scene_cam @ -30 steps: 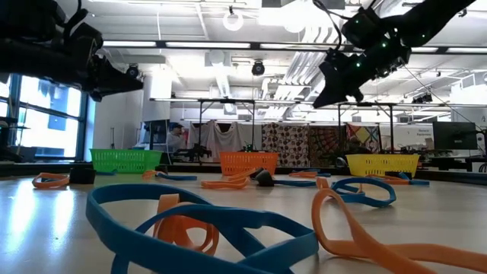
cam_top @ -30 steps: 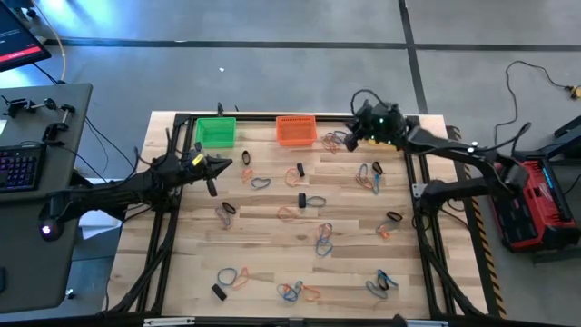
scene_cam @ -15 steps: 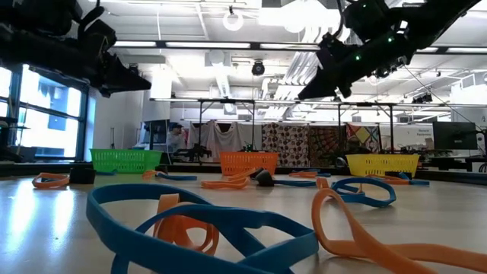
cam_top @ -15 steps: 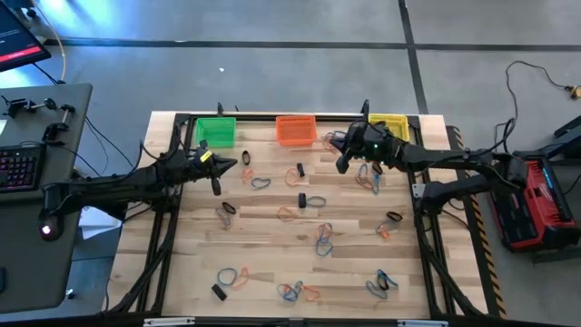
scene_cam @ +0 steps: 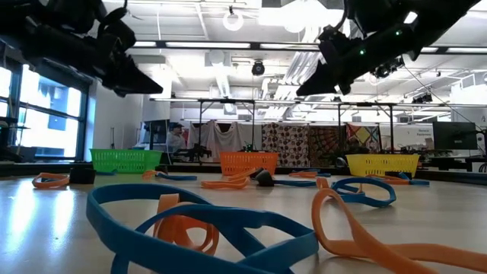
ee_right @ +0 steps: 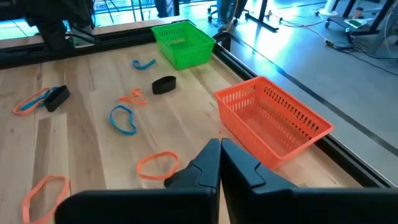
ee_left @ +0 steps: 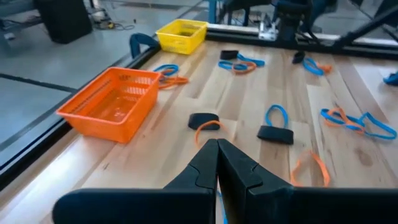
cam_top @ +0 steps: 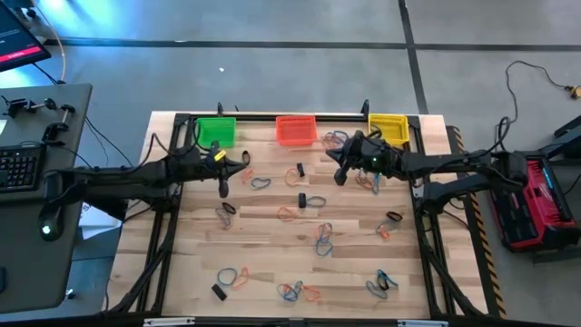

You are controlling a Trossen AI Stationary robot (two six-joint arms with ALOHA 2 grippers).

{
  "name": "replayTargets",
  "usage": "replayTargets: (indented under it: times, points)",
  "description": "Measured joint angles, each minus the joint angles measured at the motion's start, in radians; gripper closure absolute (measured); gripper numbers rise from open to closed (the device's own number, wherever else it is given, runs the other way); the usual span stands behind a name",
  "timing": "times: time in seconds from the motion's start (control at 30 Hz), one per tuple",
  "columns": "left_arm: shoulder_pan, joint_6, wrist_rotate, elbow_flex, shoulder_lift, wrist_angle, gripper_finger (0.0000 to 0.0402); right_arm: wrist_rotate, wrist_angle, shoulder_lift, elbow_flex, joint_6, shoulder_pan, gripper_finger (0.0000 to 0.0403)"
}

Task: Sort rubber bands into baskets
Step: Put the orange rubber band into the green bin

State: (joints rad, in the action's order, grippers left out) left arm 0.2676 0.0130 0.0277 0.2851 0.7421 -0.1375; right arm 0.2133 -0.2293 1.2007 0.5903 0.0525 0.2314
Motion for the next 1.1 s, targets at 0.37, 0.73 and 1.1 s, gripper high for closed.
replayTargets:
  times: [0.37, 0.73, 1.1]
  points:
    - [-0.085, 0.026, 0.002, 0.060, 0.144, -0.001, 0.0402, 0.049, -0.001, 0.001, 0.000, 0.029, -0.085, 0.0403]
    - [-0.187, 0.052, 0.045, 0.070, 0.234, -0.001, 0.0401, 0.076, -0.001, 0.001, 0.000, 0.079, -0.153, 0.0403]
    - [-0.245, 0.018, 0.309, 0.070, 0.302, 0.043, 0.0369, 0.166, -0.006, 0.001, 0.000, 0.082, -0.226, 0.0403]
